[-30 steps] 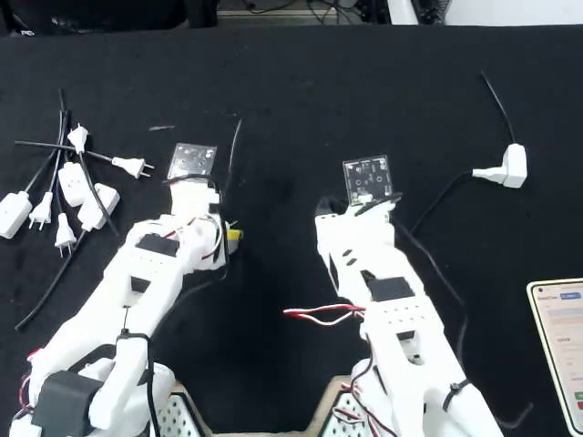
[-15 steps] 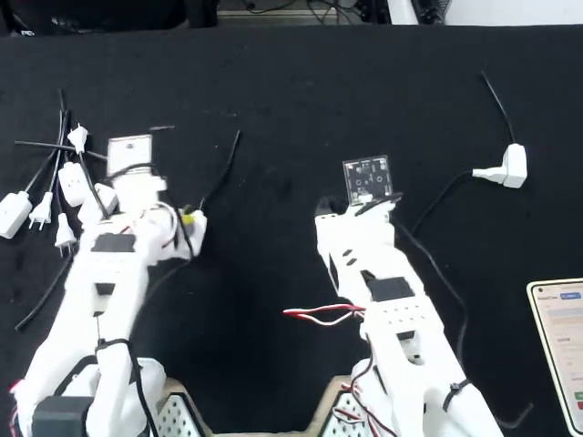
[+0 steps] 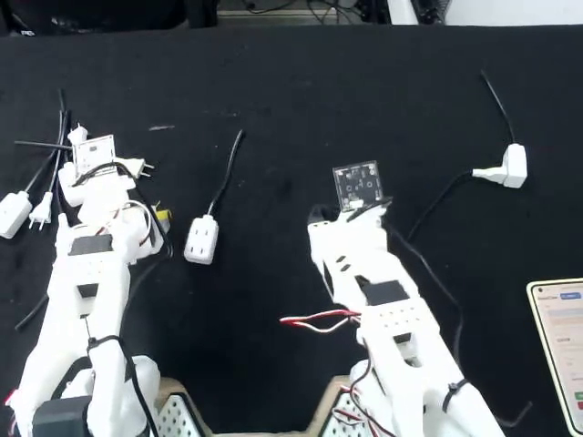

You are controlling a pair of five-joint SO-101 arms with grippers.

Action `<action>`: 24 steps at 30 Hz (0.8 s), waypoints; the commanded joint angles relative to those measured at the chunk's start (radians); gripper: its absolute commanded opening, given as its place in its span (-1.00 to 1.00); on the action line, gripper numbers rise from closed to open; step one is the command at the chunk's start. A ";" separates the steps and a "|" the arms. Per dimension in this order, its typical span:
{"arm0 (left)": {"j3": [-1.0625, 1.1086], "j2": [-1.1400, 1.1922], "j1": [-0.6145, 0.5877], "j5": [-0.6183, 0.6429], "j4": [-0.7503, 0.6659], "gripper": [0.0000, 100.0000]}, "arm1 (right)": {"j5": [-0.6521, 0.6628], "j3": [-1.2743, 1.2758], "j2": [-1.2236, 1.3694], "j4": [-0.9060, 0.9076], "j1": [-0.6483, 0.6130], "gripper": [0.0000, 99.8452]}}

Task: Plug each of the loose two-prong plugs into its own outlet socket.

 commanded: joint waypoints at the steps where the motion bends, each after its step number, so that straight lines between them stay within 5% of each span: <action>1: 0.038 -0.018 0.016 0.006 -0.084 -0.55 | -0.003 -0.007 -0.030 -0.020 -0.018 -0.98; 9: 0.105 -0.018 0.105 -0.104 -0.112 -0.55 | -0.003 -0.007 -0.030 -0.020 -0.018 -0.98; 15: 0.094 -0.018 0.291 -0.112 0.009 -0.55 | -0.003 -0.007 -0.030 -0.020 -0.018 -0.98; 24: 0.122 -0.021 0.489 -0.112 0.009 -0.55 | -0.003 -0.007 -0.030 -0.021 -0.018 -0.98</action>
